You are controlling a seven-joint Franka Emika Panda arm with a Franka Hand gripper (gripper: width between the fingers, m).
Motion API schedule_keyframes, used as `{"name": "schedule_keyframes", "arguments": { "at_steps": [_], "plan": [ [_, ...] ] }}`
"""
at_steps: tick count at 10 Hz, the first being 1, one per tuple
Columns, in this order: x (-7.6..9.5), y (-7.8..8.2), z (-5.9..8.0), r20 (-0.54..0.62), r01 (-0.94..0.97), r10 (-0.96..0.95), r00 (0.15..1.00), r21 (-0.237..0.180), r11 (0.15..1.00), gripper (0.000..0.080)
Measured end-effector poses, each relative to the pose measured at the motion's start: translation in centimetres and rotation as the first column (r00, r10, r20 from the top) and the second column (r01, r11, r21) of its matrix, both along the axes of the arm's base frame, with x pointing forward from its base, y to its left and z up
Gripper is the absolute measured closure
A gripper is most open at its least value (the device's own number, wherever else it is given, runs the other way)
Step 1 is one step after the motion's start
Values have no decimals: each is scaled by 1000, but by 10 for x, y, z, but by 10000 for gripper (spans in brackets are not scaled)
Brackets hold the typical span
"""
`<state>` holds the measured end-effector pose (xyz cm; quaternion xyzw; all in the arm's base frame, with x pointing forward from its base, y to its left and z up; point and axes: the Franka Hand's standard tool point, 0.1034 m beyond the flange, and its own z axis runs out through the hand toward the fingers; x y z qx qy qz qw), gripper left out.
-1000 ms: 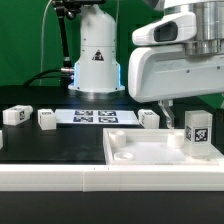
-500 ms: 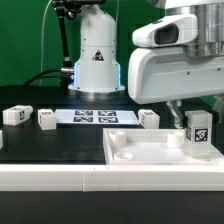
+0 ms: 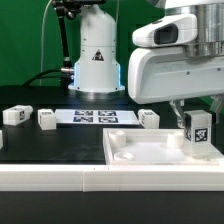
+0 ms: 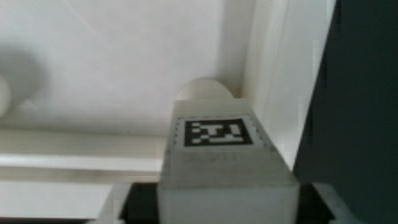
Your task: Assemble one leg
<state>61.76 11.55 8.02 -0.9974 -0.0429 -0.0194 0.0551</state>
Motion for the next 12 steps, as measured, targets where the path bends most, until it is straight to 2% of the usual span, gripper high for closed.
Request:
{"name": "schedule_keyframes", "arguments": {
  "at_steps": [1, 4, 6, 8, 10, 12],
  "plan": [
    [-1, 1, 0, 1, 193, -193, 981, 0, 981, 508],
    [-1, 1, -1, -15, 507, -507, 862, -4, 862, 508],
    [0, 1, -2, -27, 736, -736, 676, -11, 676, 507],
    [0, 2, -1, -31, 857, -857, 515, -20, 515, 507],
    [0, 1, -1, -41, 874, -874, 484, -17, 485, 507],
    [0, 2, -1, -34, 836, -836, 548, -16, 549, 485]
  ]
}}
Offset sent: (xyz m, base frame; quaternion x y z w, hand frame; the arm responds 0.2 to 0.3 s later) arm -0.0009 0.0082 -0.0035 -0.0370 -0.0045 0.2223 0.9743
